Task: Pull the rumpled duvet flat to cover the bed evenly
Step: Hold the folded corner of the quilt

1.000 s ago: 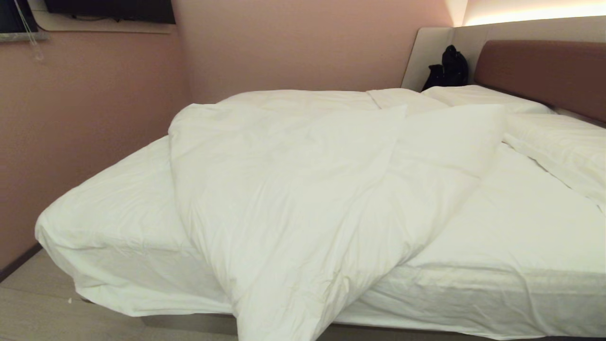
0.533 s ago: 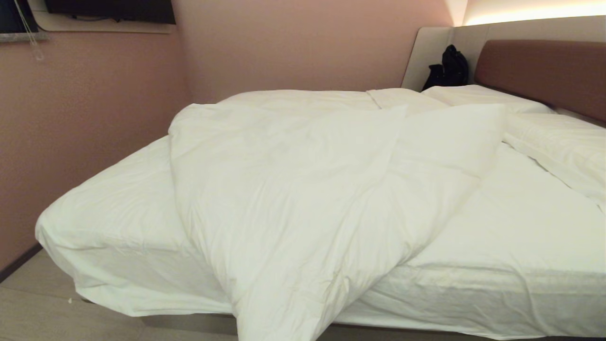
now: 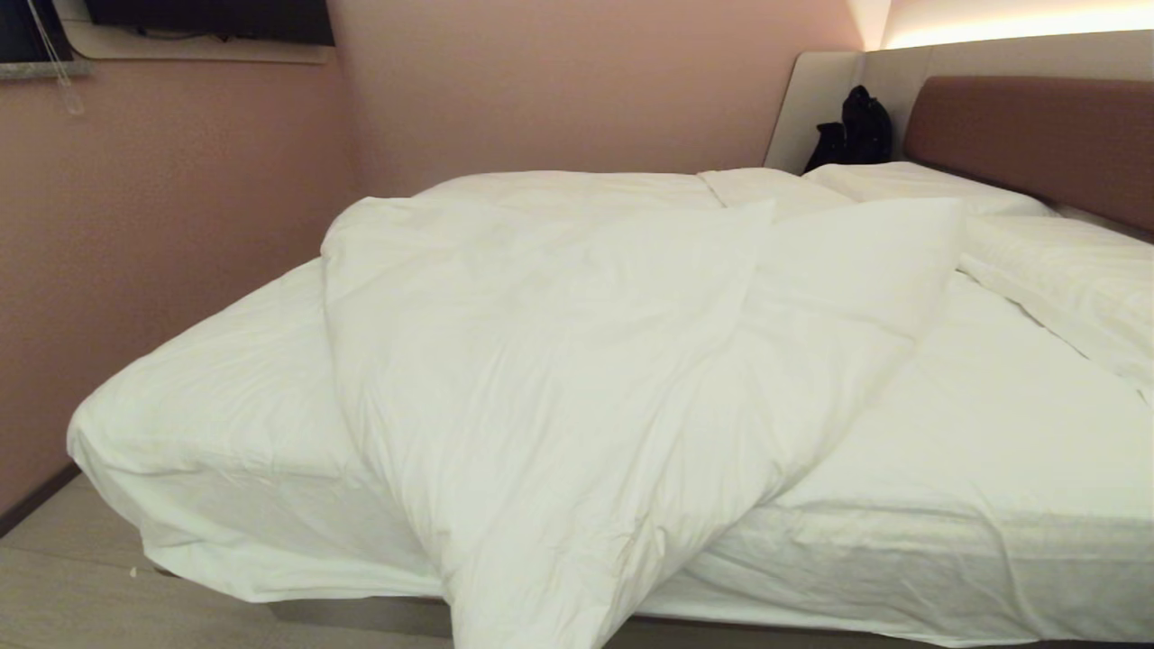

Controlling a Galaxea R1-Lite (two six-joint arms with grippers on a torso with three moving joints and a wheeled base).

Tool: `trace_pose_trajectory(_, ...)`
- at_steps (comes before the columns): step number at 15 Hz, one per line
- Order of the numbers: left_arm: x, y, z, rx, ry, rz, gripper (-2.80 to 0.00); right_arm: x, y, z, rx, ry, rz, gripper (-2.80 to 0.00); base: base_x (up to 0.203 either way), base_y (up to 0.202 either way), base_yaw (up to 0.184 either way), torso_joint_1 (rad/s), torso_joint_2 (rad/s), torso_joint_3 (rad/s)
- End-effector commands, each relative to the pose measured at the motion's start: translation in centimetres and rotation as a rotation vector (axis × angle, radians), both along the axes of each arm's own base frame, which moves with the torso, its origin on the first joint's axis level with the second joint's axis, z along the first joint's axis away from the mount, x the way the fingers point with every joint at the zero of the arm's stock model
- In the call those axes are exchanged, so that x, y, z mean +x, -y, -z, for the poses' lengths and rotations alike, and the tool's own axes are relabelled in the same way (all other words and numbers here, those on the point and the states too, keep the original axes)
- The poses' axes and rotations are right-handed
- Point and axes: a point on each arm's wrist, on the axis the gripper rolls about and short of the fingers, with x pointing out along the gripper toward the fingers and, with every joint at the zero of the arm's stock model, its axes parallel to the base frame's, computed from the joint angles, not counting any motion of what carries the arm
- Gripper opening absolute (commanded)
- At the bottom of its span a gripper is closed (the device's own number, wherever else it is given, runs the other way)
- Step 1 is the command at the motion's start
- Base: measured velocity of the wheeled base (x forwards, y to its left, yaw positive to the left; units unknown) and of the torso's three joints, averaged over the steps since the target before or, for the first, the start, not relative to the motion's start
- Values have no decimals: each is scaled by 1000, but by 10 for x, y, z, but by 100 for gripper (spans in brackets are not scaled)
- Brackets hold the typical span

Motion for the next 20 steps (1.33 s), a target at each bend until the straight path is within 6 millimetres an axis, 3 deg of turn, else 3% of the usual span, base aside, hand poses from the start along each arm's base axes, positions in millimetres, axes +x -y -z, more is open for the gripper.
trace_pose_trajectory(1,0,0,0,0,0,0,-280,0,1,1,-2,-2,4,-280,0,0,0,0,0,0)
trace_pose_trajectory(20,0,0,0,0,0,0,-280,4,9,11,4,-6,4,-280,0,0,0,0,0,0)
